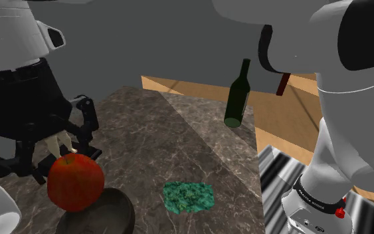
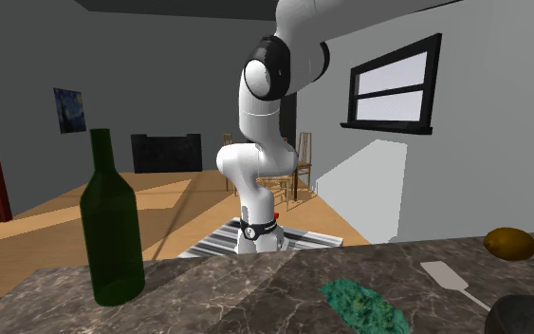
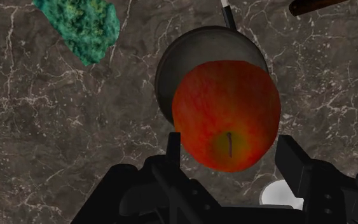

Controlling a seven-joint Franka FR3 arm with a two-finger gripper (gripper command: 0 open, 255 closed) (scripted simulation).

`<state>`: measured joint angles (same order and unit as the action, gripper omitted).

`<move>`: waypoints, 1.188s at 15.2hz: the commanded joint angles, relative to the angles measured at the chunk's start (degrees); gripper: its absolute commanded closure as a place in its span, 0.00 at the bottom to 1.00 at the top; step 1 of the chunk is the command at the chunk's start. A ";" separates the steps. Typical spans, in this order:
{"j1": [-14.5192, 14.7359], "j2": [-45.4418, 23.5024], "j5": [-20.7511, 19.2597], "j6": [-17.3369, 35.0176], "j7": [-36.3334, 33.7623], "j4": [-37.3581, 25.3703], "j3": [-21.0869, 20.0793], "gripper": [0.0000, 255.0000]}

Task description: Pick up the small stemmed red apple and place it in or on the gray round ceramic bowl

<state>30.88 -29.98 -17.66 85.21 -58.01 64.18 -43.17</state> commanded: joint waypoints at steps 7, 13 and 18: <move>-1.60 0.43 0.21 6.27 -0.63 7.00 -0.04 1.00; -2.96 0.81 0.31 11.15 -0.88 12.46 -0.01 1.00; -3.67 0.65 0.07 14.91 -1.16 16.26 0.17 1.00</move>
<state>27.34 -29.22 -17.48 99.17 -59.10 79.57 -43.07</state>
